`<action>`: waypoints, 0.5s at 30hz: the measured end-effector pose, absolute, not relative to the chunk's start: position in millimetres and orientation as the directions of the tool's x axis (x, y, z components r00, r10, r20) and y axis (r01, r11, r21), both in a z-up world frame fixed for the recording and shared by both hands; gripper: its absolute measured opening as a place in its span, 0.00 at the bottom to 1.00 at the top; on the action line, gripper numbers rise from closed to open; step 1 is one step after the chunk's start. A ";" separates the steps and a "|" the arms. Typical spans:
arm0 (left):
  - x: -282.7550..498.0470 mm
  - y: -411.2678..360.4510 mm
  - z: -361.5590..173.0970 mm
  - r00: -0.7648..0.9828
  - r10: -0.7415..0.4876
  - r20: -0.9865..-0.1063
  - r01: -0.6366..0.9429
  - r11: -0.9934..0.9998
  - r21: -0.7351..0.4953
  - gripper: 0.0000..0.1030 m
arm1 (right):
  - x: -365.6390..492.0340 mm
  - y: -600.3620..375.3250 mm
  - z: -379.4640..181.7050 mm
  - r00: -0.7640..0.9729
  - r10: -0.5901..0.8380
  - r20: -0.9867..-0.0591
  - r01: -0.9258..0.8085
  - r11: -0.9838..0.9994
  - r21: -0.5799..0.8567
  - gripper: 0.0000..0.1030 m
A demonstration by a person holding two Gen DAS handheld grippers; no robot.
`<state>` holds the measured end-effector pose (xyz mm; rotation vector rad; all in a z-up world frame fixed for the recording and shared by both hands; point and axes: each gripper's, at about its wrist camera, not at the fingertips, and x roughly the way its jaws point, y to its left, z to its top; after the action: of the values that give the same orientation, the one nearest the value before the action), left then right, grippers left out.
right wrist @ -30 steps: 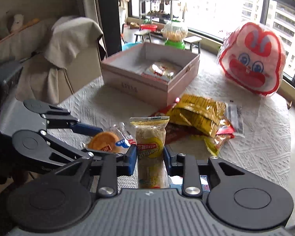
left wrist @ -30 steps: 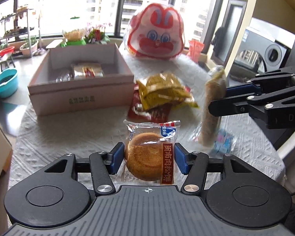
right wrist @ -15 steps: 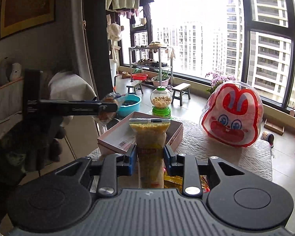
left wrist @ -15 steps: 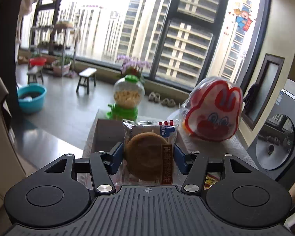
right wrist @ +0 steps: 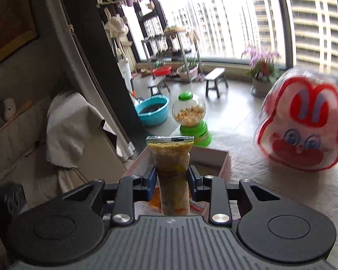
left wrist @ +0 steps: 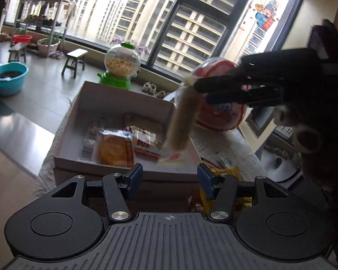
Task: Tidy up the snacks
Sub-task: 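Carry the bun and cream roll into the pink box and release both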
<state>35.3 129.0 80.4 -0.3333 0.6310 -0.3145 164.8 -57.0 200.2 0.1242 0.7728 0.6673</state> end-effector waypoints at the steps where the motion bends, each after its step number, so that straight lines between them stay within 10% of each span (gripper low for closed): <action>1: 33.3 123.2 76.1 0.753 -0.392 -0.528 0.194 0.899 -0.392 0.58 | 184.0 -49.3 189.8 0.475 0.606 -0.637 -0.495 0.783 0.376 0.33; 5: 25.3 103.8 57.5 0.714 -0.404 -0.572 0.232 0.907 -0.351 0.58 | 215.8 -48.5 163.3 0.504 0.497 -0.706 -0.431 0.854 0.293 0.33; 9: 31.5 88.9 42.2 0.677 -0.420 -0.604 0.247 0.903 -0.350 0.58 | 200.8 -84.4 146.5 0.559 0.416 -0.717 -0.432 0.885 0.176 0.58; 15: 31.0 76.3 41.6 0.668 -0.442 -0.599 0.273 0.894 -0.356 0.58 | 185.3 -126.9 90.3 0.465 0.357 -0.810 -0.385 0.906 0.177 0.52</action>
<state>31.0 76.3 41.6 -0.2451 0.7362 -0.4075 185.3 -126.9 90.3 -0.0319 0.9870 0.4554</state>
